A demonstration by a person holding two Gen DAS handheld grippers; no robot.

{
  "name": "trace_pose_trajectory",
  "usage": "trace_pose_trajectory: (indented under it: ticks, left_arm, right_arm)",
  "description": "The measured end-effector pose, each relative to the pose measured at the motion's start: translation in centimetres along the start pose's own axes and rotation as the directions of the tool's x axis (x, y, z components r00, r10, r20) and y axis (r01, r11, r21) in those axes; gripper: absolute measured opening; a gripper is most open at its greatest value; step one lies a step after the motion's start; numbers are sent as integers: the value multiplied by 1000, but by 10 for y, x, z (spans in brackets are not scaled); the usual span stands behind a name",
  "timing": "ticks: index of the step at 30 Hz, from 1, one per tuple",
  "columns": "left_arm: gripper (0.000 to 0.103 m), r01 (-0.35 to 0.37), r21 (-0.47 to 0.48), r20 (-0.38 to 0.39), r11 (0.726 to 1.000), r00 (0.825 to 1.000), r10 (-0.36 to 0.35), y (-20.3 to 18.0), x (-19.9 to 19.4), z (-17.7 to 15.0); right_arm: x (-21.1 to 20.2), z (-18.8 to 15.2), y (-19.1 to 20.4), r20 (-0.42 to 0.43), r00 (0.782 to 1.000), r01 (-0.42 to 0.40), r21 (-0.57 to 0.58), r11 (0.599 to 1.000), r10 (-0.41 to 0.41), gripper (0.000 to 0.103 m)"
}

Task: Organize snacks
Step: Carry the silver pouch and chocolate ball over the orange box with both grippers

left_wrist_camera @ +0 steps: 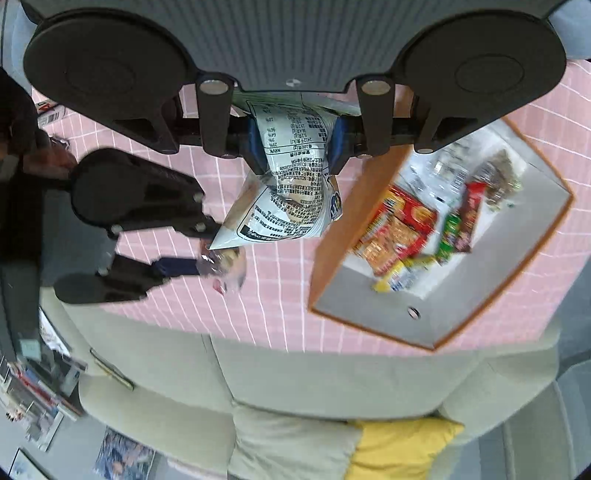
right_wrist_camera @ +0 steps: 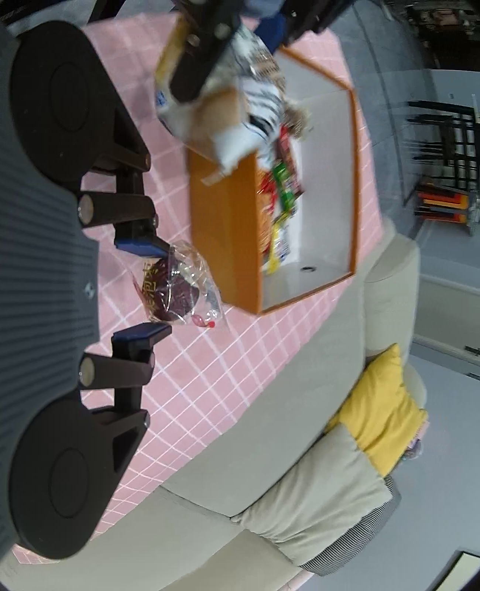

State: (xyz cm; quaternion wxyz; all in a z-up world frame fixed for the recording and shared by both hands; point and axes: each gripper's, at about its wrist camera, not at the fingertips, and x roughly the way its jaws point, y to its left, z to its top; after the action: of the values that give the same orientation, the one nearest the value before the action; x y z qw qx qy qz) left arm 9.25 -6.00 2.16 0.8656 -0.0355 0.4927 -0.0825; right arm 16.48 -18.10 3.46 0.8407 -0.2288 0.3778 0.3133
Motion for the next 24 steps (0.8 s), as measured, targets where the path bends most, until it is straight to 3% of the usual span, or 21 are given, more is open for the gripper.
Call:
trace_pose_trajectory:
  ticks: [6, 13, 19, 24]
  left_arm:
    - [41, -18, -44, 57, 999, 998, 20, 31, -23, 6]
    - [41, -77, -53, 80, 996, 994, 81, 75, -32, 31]
    - [41, -99, -73, 63, 992, 993, 103, 114, -14, 60]
    - [41, -116, -105, -10, 988, 993, 116, 139, 21, 74]
  right_arm:
    - [-27, 21, 20, 51, 996, -72, 60, 996, 69, 35]
    - [-27, 67, 38, 91, 989, -121, 23, 992, 118, 35]
    - [7, 110, 48, 75, 988, -138, -3, 990, 137, 35]
    - [58, 135, 47, -10, 992, -125, -21, 992, 125, 35]
